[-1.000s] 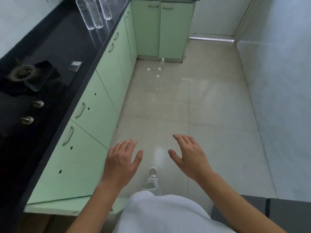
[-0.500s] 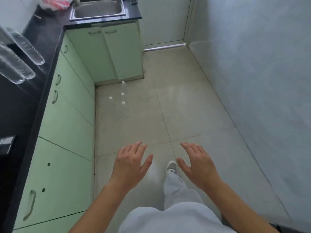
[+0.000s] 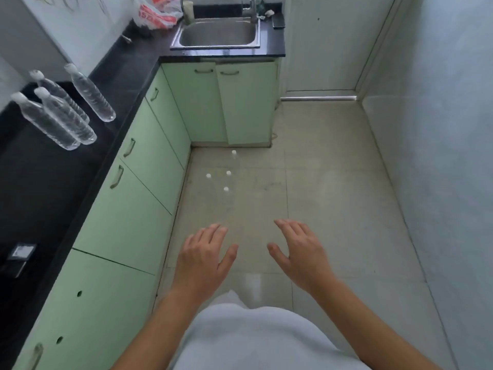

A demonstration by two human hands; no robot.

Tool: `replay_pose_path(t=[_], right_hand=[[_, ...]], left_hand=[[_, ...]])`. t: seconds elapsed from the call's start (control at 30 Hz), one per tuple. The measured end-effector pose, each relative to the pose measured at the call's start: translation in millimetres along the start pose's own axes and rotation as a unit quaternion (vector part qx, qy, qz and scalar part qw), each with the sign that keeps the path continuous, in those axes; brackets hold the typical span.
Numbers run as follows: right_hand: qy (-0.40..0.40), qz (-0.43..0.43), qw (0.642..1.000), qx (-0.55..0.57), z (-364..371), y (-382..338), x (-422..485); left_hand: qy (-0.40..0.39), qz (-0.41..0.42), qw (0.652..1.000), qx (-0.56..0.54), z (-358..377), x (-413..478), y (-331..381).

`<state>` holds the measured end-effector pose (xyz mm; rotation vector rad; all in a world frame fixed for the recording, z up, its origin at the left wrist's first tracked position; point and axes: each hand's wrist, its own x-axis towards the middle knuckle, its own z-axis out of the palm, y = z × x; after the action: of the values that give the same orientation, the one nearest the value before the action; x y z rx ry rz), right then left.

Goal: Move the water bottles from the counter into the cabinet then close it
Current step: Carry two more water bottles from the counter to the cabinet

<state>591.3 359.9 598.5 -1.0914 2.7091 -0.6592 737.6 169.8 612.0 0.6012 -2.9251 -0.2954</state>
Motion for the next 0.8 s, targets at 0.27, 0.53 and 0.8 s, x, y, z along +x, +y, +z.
replay_pose_path(t=[0.27, 0.53, 0.8], right_hand=[[-0.019, -0.026, 0.999, -0.005, 13, 16, 138], [0.011, 0.043, 0.999, -0.03, -13, 54, 249], [0.025, 0.07, 0.997, -0.013, -25, 86, 349]], left_hand=[[-0.02, -0.035, 0.999, 0.009, 27, 115, -46], [-0.016, 0.064, 0.998, -0.016, 40, 284, -54], [-0.001, 0.106, 0.994, -0.018, 50, 416, -63]])
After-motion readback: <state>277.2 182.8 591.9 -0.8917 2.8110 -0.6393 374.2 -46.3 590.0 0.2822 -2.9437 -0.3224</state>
